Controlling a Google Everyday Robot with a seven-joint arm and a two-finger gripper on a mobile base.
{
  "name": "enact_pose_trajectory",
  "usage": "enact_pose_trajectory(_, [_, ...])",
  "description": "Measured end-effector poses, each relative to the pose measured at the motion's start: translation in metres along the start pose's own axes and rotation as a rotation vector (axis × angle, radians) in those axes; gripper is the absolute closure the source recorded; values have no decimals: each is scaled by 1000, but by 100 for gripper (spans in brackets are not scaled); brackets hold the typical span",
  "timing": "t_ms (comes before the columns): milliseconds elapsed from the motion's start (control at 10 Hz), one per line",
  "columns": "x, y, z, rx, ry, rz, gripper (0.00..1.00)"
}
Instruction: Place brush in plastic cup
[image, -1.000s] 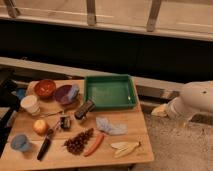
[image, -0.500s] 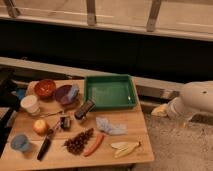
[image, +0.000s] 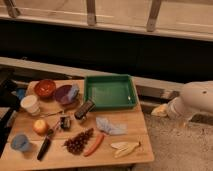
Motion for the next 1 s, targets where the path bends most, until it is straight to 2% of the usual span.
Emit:
enact_pose_trajectory(200, [0,-1,-1,15,-7,-4,20])
enact_pose_trajectory(500, [13,24,0,50,20,-109,20])
enact_pose_trajectory(800, [44,86,5,42,54,-230,20])
enact_pose_trajectory(900, [61,114,4,17,72,-275,20])
enact_pose_trajectory(1000, [70,129,3,-2,78,-302,20])
